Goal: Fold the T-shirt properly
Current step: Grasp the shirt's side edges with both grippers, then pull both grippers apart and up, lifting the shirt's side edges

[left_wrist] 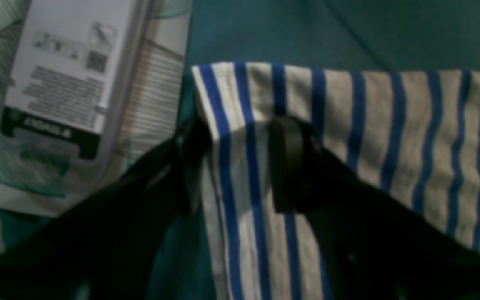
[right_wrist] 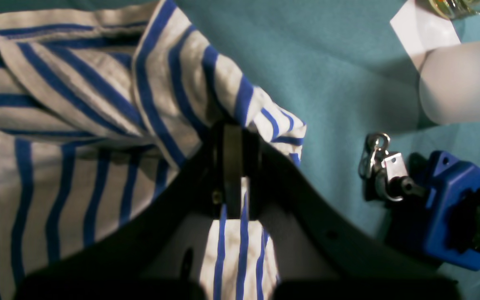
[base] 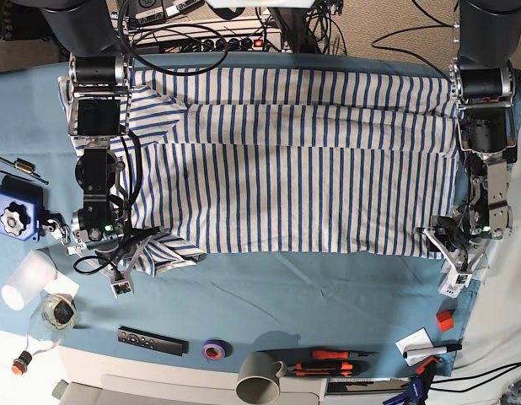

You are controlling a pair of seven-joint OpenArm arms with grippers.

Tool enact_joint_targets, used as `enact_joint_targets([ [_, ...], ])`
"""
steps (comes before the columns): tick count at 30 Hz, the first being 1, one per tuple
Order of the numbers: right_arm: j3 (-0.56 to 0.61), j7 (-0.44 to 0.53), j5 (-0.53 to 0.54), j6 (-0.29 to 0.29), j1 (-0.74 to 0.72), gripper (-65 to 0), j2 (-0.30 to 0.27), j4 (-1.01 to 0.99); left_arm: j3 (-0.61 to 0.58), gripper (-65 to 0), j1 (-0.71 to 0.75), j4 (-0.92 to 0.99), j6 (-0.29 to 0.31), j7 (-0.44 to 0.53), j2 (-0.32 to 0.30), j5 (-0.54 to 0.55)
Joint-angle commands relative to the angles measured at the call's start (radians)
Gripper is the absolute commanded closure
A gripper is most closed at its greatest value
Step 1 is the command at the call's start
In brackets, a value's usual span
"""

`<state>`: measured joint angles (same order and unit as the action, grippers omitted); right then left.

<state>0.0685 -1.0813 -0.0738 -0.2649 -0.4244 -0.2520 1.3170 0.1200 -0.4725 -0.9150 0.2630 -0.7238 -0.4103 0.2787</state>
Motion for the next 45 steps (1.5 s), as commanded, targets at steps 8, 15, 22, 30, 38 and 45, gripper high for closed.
enact_joint_targets([
  [8,-0.005,0.031,-0.001,0.005,-0.042,0.0,-0.012,0.032,0.001,0.0,-0.039,0.002,0.019,-0.100,-0.005,-0.013],
  [15,-0.005,-0.003,0.028,0.005,-0.044,0.0,-0.012,0.130,0.001,0.0,-0.101,-0.008,0.026,-0.256,-0.011,0.071],
  [22,-0.005,-0.042,0.071,0.004,-0.043,0.0,-0.012,0.136,0.001,0.0,-0.124,-0.059,0.026,-0.373,-0.063,0.234],
  [30,-0.005,-0.085,0.095,0.005,-0.044,0.0,-0.012,0.136,0.001,0.0,-0.126,-0.059,0.027,-0.463,-0.134,0.356],
  [38,-0.083,-0.139,0.198,0.004,-0.037,0.0,-0.011,0.173,0.061,0.0,-0.126,-0.111,0.097,-0.560,-0.136,0.492],
  [45,-0.224,-0.186,0.324,-0.045,-0.019,0.0,-0.012,0.180,0.162,0.0,-0.106,-0.282,0.107,-0.577,-0.136,0.493],
])
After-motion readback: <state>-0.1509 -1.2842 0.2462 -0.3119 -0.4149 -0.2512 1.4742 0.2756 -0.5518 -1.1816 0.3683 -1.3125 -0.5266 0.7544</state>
